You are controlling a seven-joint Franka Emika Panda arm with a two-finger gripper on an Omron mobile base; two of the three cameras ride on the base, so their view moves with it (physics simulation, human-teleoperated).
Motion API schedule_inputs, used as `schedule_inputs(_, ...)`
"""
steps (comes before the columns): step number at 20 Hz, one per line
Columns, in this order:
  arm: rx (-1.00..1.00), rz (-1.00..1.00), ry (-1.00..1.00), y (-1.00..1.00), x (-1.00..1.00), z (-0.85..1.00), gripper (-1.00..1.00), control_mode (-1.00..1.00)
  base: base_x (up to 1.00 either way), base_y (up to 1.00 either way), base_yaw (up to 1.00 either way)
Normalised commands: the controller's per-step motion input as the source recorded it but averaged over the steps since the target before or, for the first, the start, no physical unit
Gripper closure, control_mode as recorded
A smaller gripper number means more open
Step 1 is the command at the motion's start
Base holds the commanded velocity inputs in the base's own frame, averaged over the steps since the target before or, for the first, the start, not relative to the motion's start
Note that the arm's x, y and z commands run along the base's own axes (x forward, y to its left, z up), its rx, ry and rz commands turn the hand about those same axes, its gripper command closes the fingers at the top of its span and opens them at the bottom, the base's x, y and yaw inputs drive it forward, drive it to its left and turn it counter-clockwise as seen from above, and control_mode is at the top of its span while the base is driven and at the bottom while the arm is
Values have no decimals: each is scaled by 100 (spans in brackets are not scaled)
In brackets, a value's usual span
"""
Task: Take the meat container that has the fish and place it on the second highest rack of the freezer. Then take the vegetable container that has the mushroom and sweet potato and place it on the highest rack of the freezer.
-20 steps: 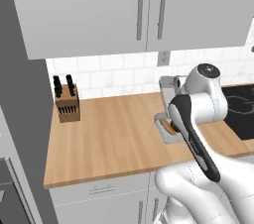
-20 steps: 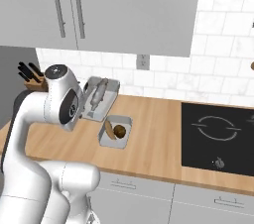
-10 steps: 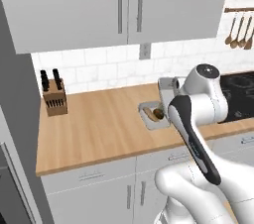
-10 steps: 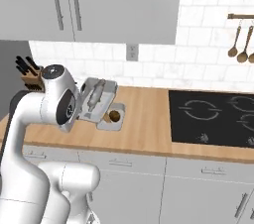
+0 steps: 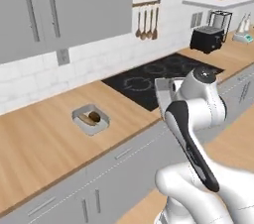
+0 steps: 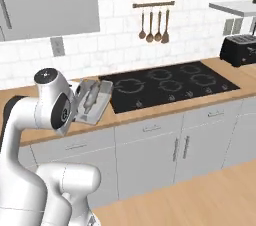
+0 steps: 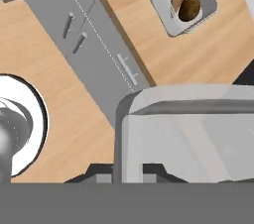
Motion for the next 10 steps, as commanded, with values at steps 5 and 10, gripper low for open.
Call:
schedule_inputs(5, 0, 0, 0, 0, 0, 0, 100, 100, 0, -56, -80)
schedule_inputs(10, 0, 0, 0, 0, 0, 0, 100, 100, 0, -48, -83)
